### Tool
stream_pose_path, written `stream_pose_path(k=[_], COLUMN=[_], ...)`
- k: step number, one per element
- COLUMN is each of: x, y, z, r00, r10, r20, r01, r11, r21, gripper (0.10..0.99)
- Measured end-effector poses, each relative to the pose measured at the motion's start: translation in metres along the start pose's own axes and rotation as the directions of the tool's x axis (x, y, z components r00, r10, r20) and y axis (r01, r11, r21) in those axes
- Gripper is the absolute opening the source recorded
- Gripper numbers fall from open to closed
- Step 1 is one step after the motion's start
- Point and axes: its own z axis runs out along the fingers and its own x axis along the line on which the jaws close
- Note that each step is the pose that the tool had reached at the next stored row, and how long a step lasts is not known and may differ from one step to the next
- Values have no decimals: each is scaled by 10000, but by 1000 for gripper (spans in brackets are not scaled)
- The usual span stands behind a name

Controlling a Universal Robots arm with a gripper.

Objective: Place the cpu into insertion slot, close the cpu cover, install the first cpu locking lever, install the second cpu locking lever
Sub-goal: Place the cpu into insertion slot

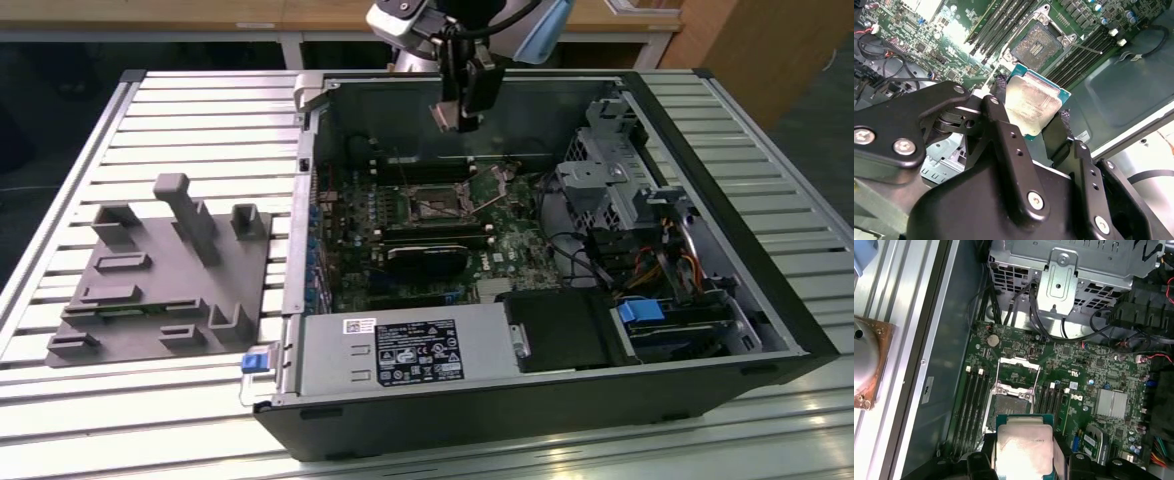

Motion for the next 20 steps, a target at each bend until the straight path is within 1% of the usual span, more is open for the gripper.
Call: stream_pose_path(k=[5, 9, 11, 20], x=[-1, -1, -2, -2], y=[-5, -7, -8, -10], z=[49, 85, 92, 116], r00=[10000, 9991, 9986, 9981], r10=[61, 426, 528, 608], r20=[30, 70, 78, 86], r01=[-61, -426, -528, -608], r11=[10000, 9991, 9986, 9981], r21=[4, -2, -5, -8], gripper=[537, 537, 537, 537])
